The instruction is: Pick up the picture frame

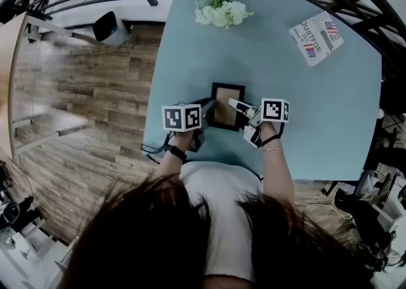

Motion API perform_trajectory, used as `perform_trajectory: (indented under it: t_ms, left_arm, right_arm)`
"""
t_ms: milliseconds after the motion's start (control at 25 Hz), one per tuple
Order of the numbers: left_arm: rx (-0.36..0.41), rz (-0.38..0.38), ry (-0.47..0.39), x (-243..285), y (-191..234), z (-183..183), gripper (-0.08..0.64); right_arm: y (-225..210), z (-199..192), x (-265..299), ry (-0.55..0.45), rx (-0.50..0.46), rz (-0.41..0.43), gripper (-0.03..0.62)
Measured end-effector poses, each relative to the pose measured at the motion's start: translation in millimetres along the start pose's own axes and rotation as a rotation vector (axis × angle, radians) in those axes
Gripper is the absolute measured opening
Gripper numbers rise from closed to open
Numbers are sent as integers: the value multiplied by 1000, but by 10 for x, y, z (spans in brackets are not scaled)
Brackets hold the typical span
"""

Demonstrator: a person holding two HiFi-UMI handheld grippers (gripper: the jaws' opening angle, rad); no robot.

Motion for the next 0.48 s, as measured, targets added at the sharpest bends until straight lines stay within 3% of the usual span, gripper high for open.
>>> perform_trajectory:
  t_ms: [480]
  left_arm:
    - [55,19,-63,-291,-47,118,141]
  right_arm:
    - [321,-8,-209,-41,-119,-23,11]
Point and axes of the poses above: the fingertips, and each gripper's own axes: x forward along the fingers, y to its left, z out of its top, the point moved 5 cm from there along -x, backward along the fingers, and after that the axes turned 2 degrees about x, right-handed, at the moved point
